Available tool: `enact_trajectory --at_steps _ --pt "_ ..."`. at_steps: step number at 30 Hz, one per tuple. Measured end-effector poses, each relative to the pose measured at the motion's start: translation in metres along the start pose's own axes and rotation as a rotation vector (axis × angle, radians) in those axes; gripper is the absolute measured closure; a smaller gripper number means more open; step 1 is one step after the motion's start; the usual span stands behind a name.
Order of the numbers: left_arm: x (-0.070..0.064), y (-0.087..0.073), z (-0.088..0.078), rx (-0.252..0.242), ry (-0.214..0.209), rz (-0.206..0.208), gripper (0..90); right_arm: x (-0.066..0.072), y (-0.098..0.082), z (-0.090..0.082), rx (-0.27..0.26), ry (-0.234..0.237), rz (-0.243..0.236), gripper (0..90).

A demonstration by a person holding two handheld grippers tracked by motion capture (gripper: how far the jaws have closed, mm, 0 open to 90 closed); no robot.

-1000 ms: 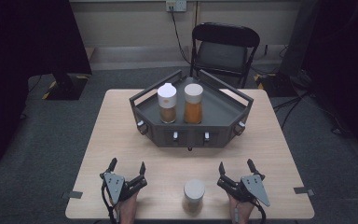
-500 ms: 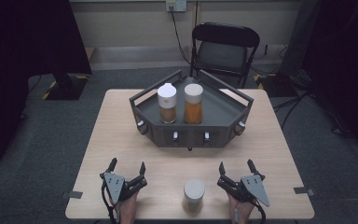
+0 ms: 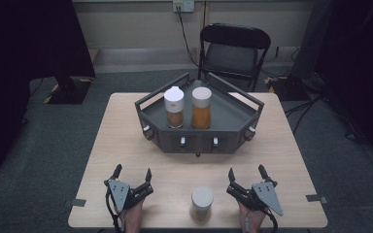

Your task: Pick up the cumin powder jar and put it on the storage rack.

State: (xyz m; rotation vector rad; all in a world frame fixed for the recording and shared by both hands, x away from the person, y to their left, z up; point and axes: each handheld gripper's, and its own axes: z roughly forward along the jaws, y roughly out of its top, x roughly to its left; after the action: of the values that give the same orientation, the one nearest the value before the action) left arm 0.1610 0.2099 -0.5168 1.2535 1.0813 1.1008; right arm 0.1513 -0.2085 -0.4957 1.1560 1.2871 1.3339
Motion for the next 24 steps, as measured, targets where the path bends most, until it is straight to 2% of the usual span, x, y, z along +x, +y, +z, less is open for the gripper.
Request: enact_trajectory --at_steps 17,24 --pt "0.000 0.000 0.000 0.000 0.000 0.000 0.3 0.001 0.024 -0.016 -0.022 0.073 0.001 0.9" --pt "0.000 0.000 0.000 0.000 0.000 0.000 0.3 -0.002 0.031 -0.023 -0.019 0.129 0.016 0.8"
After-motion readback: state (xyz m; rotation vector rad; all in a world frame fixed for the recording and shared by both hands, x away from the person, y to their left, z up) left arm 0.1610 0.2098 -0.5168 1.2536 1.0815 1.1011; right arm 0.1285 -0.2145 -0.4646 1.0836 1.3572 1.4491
